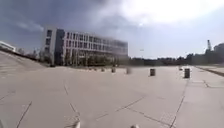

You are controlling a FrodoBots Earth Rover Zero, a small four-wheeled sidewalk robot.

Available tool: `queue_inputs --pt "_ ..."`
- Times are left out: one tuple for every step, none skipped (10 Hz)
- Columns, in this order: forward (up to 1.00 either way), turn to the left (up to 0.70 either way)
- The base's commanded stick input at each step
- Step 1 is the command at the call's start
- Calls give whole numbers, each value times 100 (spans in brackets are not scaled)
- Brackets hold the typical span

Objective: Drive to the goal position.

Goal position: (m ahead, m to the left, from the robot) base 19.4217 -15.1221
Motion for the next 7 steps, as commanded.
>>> queue_inputs --pt "70 0" --pt "70 0" --pt "70 0" --pt "70 0" --pt "70 0" --pt "70 0" --pt "70 0"
